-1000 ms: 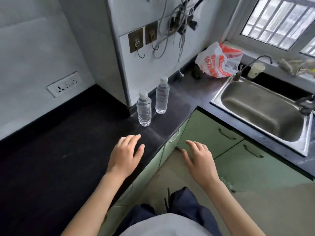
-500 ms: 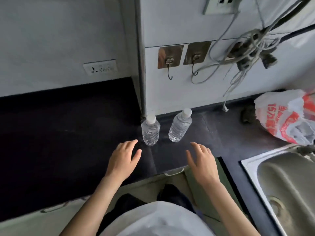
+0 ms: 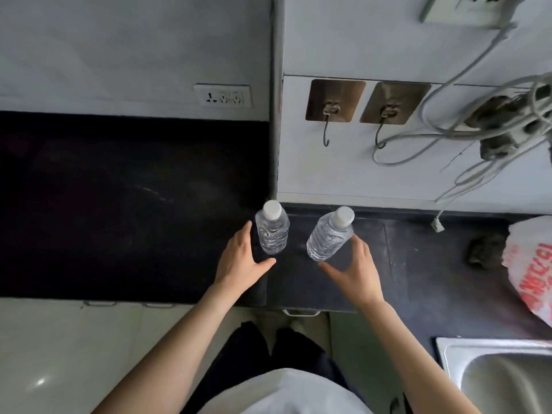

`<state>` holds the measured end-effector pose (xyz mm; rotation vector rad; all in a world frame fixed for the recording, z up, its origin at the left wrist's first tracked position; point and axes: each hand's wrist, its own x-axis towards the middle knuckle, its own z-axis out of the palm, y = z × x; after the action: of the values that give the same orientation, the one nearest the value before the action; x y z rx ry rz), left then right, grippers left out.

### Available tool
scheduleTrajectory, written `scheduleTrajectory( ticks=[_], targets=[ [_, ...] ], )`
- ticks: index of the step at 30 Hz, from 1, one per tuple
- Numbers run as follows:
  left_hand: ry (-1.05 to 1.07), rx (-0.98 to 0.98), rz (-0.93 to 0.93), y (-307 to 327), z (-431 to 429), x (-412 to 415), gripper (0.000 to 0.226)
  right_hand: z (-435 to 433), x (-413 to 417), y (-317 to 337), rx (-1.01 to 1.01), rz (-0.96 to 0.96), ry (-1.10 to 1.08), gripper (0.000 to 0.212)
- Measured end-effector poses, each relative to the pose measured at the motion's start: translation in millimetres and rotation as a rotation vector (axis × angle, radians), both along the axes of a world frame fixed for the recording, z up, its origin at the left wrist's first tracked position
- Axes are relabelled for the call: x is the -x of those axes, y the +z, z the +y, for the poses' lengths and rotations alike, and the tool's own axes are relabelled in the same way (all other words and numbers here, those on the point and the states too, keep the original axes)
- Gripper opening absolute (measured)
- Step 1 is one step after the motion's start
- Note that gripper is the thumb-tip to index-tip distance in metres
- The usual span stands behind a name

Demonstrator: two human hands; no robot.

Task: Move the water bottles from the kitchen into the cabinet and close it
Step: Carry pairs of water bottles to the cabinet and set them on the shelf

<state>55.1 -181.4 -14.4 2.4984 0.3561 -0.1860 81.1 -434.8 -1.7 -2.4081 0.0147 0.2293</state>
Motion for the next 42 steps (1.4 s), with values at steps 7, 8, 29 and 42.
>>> scheduleTrajectory(
  ticks=[7, 8, 29, 42],
  targets=[
    [0.197, 0.342, -0.096, -7, -23, -20, 0.077, 17, -22, -24, -0.261, 0.151, -0.141, 0.068],
    [0.217, 0.374, -0.099, -8, -24, -23, 0.077, 19, -23, -26, -0.288, 0.172, -0.168, 0.065],
    [0.582, 0.574, -0.273, 64, -6, 64, 0.041, 50, -1, 48, -0.566, 0.049, 0.240, 0.045],
    [1.062, 0.481, -0.471, 80, 63, 208, 0.030, 167, 77, 70, -0.494, 0.196, 0.588, 0.032]
  ],
)
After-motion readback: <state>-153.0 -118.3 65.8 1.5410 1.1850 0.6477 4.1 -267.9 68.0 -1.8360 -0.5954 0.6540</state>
